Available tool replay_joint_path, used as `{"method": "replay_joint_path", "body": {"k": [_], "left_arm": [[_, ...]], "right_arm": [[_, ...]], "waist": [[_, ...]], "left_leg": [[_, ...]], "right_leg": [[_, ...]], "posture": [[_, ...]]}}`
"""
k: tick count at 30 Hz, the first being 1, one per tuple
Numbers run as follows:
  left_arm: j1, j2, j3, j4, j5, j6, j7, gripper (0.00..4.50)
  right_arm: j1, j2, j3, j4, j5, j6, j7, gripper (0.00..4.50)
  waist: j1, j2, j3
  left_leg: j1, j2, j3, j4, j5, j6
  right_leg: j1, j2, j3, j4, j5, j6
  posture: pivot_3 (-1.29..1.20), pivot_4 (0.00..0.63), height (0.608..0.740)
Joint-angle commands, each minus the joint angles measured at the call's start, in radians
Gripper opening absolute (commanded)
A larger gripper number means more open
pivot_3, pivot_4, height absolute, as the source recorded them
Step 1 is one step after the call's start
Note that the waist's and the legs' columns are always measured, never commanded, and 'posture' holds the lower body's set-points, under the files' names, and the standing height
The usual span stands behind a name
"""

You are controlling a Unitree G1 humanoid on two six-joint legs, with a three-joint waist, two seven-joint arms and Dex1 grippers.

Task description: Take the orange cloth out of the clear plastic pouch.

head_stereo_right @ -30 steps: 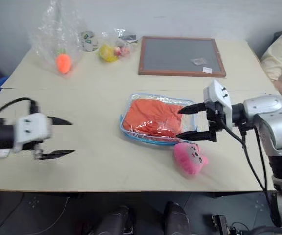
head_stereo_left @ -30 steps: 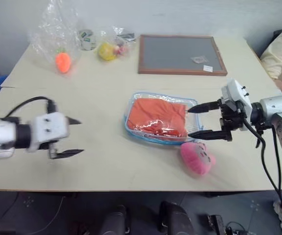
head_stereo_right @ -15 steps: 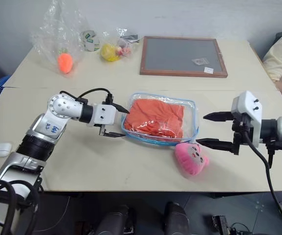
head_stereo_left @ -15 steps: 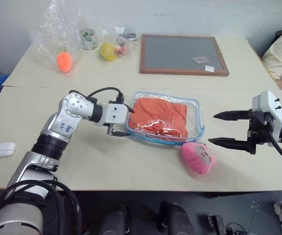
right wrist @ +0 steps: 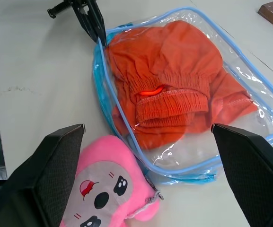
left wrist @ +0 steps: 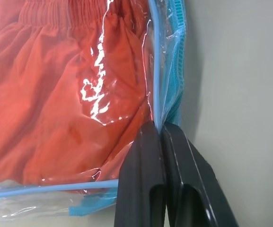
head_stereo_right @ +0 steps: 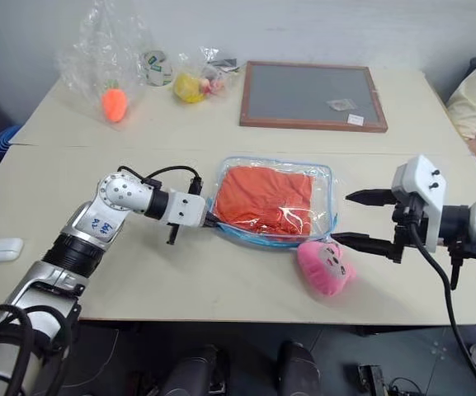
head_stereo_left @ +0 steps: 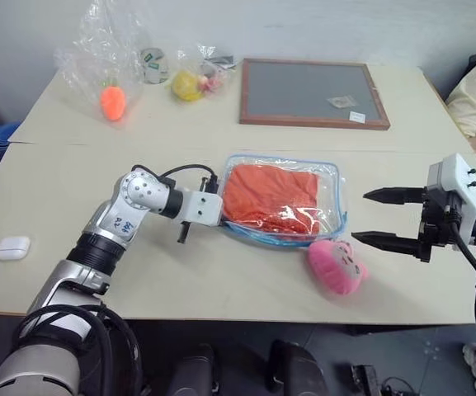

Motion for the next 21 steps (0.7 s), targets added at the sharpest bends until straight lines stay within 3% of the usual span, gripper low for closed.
{"method": "replay_joint_path", "body": {"k": [1, 6, 12, 17, 21], "left_arm": [[0.079, 0.087, 0.067, -0.231, -0.001, 0.153, 0.003, 0.02], [0.211, 0.198, 0.157, -0.489, -0.031, 0.317, 0.007, 0.02], [0.409, 0.322, 0.246, -0.611, -0.005, 0.315, 0.049, 0.02], [0.460, 0.325, 0.276, -0.548, -0.009, 0.200, 0.112, 0.02], [0.410, 0.311, 0.268, -0.355, 0.018, -0.047, 0.176, 0.02]], "right_arm": [[-0.028, -0.019, 0.000, -0.002, 0.016, -0.019, 0.015, 4.50], [-0.020, -0.030, 0.026, -0.009, 0.020, -0.040, 0.079, 4.50], [-0.034, -0.035, 0.064, 0.013, 0.011, -0.066, 0.130, 4.50], [-0.053, -0.026, 0.111, 0.029, -0.008, -0.090, 0.148, 4.50], [-0.093, -0.026, 0.146, 0.067, -0.017, -0.109, 0.173, 4.50]], "waist": [[-0.004, 0.000, 0.000], [-0.001, 0.000, 0.000], [0.001, 0.000, 0.000], [0.003, 0.000, 0.000], [0.001, 0.000, 0.000]], "left_leg": [[0.000, 0.000, -0.001, 0.000, 0.000, 0.000], [0.000, 0.004, -0.001, -0.001, 0.000, 0.000], [0.001, 0.005, -0.001, 0.000, -0.001, 0.001], [0.001, 0.005, -0.002, 0.000, -0.001, 0.001], [0.001, 0.005, -0.001, 0.000, -0.001, 0.001]], "right_leg": [[-0.001, 0.000, 0.001, 0.000, 0.000, 0.000], [0.000, 0.000, 0.001, 0.000, 0.000, 0.000], [0.000, 0.000, 0.002, 0.000, 0.000, 0.000], [0.000, 0.000, 0.002, 0.000, 0.000, 0.000], [0.000, 0.000, 0.002, 0.000, 0.000, 0.000]], "posture": [[0.00, 0.150, 0.740], [0.00, 0.150, 0.740], [0.00, 0.150, 0.740], [0.00, 0.150, 0.740], [0.00, 0.150, 0.740]]}}
